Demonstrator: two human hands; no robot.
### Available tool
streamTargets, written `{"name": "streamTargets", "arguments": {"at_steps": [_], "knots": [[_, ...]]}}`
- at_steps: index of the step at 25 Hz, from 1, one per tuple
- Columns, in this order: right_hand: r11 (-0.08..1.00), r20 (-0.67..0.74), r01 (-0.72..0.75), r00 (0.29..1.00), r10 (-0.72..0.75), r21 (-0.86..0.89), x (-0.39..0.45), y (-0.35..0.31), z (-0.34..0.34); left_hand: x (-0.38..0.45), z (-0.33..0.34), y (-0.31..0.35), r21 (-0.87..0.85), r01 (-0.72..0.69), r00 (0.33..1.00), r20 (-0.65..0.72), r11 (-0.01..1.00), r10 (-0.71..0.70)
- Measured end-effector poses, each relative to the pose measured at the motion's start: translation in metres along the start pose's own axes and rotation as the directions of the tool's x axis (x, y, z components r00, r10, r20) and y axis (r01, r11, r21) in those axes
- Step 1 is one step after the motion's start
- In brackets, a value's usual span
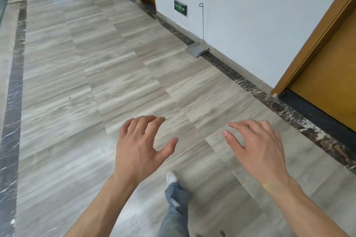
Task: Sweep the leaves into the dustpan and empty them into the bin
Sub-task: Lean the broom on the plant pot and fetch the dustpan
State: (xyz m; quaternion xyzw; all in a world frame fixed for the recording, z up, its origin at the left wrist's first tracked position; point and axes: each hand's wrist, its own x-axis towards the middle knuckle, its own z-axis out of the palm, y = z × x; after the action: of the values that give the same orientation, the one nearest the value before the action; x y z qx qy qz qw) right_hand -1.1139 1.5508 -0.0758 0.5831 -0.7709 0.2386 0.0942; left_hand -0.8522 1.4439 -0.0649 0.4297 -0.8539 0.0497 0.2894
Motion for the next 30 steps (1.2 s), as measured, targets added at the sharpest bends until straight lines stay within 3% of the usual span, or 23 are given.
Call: {"name": "streamTargets", "arguments": {"at_steps": [9, 16, 22, 30], "knots": [[0.999, -0.024, -0.034, 0.999, 0.034, -0.002, 0.23, 0.009, 0.095, 0.219, 0.126, -0.099, -0.073, -0.008, 0.999, -0.042, 0.997, 0.005], [0.998, -0.034, -0.068, 0.997, 0.068, -0.01, 0.369, 0.029, 0.153, 0.348, 0.196, -0.15, -0.09, -0.046, 0.999, 0.019, 0.995, 0.048], [0.999, -0.038, -0.052, 0.998, 0.052, 0.013, 0.491, 0.064, 0.231, 0.455, 0.275, -0.19, -0.073, -0.033, 0.997, 0.061, 0.997, 0.037], [0.997, -0.024, -0.013, 1.0, 0.015, 0.081, 0.71, 0.128, 0.31, 0.655, 0.376, -0.221, -0.053, -0.028, 0.998, 0.056, 0.998, 0.031]]}}
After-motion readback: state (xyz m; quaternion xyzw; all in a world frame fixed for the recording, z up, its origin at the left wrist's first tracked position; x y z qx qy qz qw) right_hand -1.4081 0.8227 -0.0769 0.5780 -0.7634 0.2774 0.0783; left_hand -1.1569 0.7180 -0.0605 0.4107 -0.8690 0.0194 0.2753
